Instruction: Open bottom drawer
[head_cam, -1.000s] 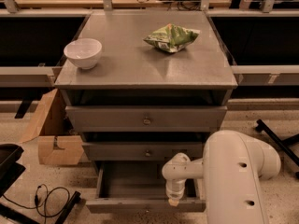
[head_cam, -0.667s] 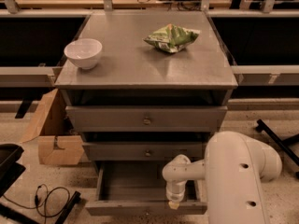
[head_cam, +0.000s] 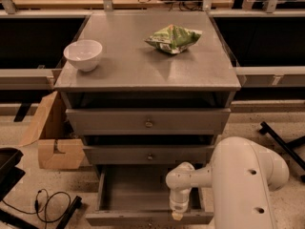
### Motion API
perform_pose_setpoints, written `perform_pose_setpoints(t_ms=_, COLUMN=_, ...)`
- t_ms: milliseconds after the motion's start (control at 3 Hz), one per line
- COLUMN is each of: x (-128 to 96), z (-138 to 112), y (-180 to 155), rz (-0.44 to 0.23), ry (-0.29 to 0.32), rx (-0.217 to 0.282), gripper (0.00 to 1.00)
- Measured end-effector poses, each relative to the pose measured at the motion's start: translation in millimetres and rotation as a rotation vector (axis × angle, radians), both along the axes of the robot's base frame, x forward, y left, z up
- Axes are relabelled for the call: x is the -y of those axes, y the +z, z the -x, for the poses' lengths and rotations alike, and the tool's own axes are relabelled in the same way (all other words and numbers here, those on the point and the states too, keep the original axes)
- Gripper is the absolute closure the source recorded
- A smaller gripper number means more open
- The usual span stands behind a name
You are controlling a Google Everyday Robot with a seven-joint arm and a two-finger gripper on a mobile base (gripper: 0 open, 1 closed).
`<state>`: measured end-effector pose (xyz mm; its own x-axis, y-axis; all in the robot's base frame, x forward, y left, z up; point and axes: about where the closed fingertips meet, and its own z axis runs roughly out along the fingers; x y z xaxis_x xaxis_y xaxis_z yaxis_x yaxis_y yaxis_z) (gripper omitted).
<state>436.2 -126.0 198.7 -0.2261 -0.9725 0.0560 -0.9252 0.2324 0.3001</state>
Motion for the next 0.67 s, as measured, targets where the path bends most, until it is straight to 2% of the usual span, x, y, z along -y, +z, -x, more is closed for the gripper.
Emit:
perform_pose_setpoints(t_ms=333, x=0.0, z=-3.1, y=0.0, rz=0.000, ry=0.000, rx=0.000, gripper=1.00)
perform_pose_setpoints(t_ms=667, x=-1.7, z=6.4, y=-0.9, rz=-0.009, ry=0.002, rx=-0.029, gripper=1.00)
